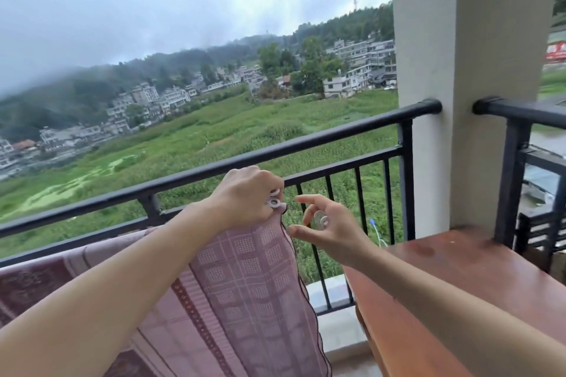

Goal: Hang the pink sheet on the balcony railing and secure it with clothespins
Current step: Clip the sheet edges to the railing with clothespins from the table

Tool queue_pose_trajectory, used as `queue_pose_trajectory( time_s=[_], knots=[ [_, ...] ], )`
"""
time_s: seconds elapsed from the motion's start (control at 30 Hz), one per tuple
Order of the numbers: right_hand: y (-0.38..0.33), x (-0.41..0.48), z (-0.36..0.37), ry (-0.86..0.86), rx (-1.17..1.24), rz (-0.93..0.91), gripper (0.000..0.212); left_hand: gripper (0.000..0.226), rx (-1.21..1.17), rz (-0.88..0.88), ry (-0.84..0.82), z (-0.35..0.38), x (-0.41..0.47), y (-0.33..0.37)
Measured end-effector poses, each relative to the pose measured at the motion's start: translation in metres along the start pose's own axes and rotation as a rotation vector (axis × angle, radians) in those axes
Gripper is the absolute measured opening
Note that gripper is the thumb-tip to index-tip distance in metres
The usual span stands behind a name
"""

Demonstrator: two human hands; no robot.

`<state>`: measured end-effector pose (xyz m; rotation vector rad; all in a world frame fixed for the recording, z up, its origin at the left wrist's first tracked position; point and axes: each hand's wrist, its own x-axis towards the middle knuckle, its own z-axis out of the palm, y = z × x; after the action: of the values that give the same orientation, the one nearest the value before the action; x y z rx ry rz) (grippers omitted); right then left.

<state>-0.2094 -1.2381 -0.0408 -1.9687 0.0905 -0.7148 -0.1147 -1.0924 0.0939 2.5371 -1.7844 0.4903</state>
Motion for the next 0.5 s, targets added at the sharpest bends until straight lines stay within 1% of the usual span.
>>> queue_pose_trajectory(
  time_s=[0.03, 0.07, 0.1, 0.13, 0.17, 0.2, 0.23, 0.27, 0.3, 0.33, 0.4, 0.47, 0.5],
  knots=[
    [0.000, 0.002, 0.005, -0.024, -0.071, -0.007, 0.092, 0.020, -0.024, 0.017, 0.026, 0.001, -0.003, 0.000],
    [0.001, 0.005, 0.012, -0.066, -0.110, 0.010, 0.101, 0.019, -0.045, 0.031, 0.057, 0.001, -0.005, 0.001],
    [0.002, 0.005, 0.019, -0.127, -0.093, 0.045, 0.104, 0.020, -0.062, 0.043, 0.088, 0.002, -0.008, 0.002],
    [0.003, 0.004, 0.026, -0.198, -0.020, 0.078, 0.099, 0.020, -0.075, 0.051, 0.116, 0.002, -0.009, 0.002],
    [0.007, 0.002, 0.033, -0.261, 0.089, 0.096, 0.085, 0.020, -0.083, 0.054, 0.141, 0.003, -0.011, 0.001],
    [0.012, -0.001, 0.040, -0.299, 0.186, 0.098, 0.064, 0.020, -0.083, 0.057, 0.152, 0.002, -0.012, 0.000],
    [0.017, -0.003, 0.046, -0.296, 0.237, 0.090, 0.042, 0.018, -0.071, 0.070, 0.156, 0.002, -0.013, 0.000],
    [0.020, -0.006, 0.050, -0.263, 0.235, 0.082, 0.025, 0.015, -0.038, 0.095, 0.146, 0.001, -0.013, -0.001],
    [0.022, -0.008, 0.051, -0.220, 0.213, 0.080, 0.017, 0.012, 0.022, 0.131, 0.124, 0.000, -0.014, -0.001],
    [0.025, -0.010, 0.050, -0.171, 0.147, 0.071, 0.019, 0.012, 0.100, 0.179, 0.096, 0.000, -0.014, 0.000],
    [0.029, -0.014, 0.047, -0.070, -0.061, 0.008, 0.032, 0.013, 0.255, 0.296, 0.048, 0.001, -0.016, 0.001],
    [0.031, -0.021, 0.041, 0.024, -0.178, -0.053, 0.034, 0.009, 0.353, 0.398, 0.026, 0.003, -0.020, 0.003],
    [0.033, -0.025, 0.037, 0.069, -0.205, -0.077, 0.035, 0.017, 0.385, 0.438, 0.029, 0.006, -0.023, 0.004]
  ],
)
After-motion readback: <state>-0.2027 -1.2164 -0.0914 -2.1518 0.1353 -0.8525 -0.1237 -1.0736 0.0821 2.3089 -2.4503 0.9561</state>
